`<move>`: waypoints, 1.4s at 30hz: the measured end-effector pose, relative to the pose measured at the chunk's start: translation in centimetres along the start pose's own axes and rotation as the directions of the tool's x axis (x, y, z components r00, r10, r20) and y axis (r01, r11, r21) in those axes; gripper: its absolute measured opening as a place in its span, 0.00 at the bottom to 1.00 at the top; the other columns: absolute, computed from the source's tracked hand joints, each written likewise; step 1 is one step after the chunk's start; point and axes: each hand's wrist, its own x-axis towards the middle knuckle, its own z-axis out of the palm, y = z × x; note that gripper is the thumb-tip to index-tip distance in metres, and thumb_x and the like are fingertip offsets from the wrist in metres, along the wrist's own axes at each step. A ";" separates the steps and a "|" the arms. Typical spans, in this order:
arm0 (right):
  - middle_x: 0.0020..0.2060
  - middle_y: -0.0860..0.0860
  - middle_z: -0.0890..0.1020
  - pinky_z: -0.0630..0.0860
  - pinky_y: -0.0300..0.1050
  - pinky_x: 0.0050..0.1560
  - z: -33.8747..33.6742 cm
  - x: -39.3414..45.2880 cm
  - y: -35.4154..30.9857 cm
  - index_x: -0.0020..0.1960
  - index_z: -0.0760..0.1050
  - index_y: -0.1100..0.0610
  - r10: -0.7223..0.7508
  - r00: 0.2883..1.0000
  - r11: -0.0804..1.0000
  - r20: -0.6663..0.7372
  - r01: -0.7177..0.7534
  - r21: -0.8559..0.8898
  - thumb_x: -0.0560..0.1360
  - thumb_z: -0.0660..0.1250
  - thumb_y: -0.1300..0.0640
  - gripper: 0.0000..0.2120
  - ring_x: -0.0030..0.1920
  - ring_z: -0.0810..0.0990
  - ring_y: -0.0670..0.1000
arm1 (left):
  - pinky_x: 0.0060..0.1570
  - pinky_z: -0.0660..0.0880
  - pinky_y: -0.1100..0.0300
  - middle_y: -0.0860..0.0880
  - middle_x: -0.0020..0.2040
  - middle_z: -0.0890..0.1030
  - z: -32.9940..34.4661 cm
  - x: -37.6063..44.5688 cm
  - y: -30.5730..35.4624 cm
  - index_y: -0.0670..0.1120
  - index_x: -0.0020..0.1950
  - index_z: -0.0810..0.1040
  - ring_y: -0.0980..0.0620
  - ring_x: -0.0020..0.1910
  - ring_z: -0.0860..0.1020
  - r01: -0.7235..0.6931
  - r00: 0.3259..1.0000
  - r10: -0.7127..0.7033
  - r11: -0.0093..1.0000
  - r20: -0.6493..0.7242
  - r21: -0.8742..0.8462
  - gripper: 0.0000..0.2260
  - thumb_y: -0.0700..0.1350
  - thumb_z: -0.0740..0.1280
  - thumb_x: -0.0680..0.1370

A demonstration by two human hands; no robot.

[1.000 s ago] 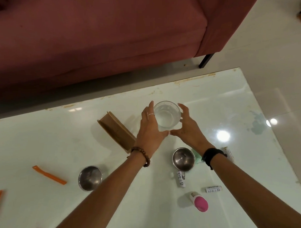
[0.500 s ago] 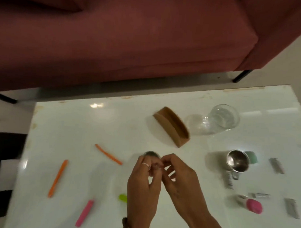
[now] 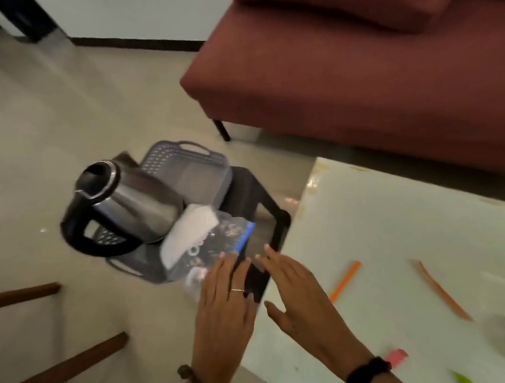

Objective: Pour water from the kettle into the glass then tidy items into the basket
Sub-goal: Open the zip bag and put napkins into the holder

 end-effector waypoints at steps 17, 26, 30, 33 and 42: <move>0.57 0.58 0.82 0.55 0.63 0.67 0.8 8.6 -3.7 0.58 0.79 0.60 -0.170 0.962 0.934 -0.214 0.088 -0.345 0.80 0.55 0.57 0.15 0.61 0.78 0.60 | 0.62 0.70 0.63 0.50 0.52 0.77 -2.0 1.3 -9.9 0.43 0.54 0.74 0.56 0.52 0.77 -0.079 0.983 -0.004 0.895 -0.183 -0.439 0.09 0.45 0.61 0.77; 0.48 0.38 0.74 0.71 0.41 0.60 -7.5 -3.4 -2.5 0.54 0.64 0.39 0.190 0.861 0.976 -0.471 -0.112 0.189 0.72 0.52 0.40 0.12 0.56 0.76 0.46 | 0.34 0.76 0.72 0.64 0.38 0.83 -5.2 6.4 2.9 0.50 0.45 0.78 0.64 0.35 0.81 0.109 0.987 -0.143 0.311 0.066 -0.944 0.06 0.40 0.68 0.71; 0.51 0.33 0.73 0.67 0.25 0.51 -10.7 -8.0 -1.7 0.52 0.66 0.36 0.256 0.813 0.960 -0.523 -0.149 0.238 0.70 0.64 0.43 0.12 0.52 0.75 0.36 | 0.30 0.76 0.67 0.59 0.36 0.84 -4.0 5.8 8.7 0.48 0.43 0.78 0.58 0.32 0.82 0.200 0.977 0.012 0.275 0.211 -0.940 0.06 0.48 0.67 0.69; 0.48 0.46 0.82 0.76 0.36 0.48 -12.1 -10.9 -0.6 0.53 0.76 0.49 0.165 0.772 0.986 -0.613 -0.129 0.103 0.69 0.68 0.51 0.12 0.46 0.79 0.43 | 0.30 0.76 0.65 0.59 0.33 0.84 -3.1 4.9 12.6 0.48 0.44 0.77 0.58 0.30 0.82 0.311 0.935 0.100 0.231 0.341 -0.922 0.15 0.57 0.72 0.67; 0.42 0.40 0.79 0.77 0.45 0.48 -12.5 -18.3 4.2 0.50 0.79 0.51 0.323 0.641 0.946 -0.697 -0.188 0.265 0.73 0.66 0.51 0.07 0.45 0.79 0.43 | 0.27 0.74 0.65 0.57 0.34 0.84 -1.2 2.1 21.6 0.61 0.44 0.80 0.53 0.26 0.81 0.345 0.905 0.166 0.253 0.392 -0.904 0.07 0.52 0.67 0.68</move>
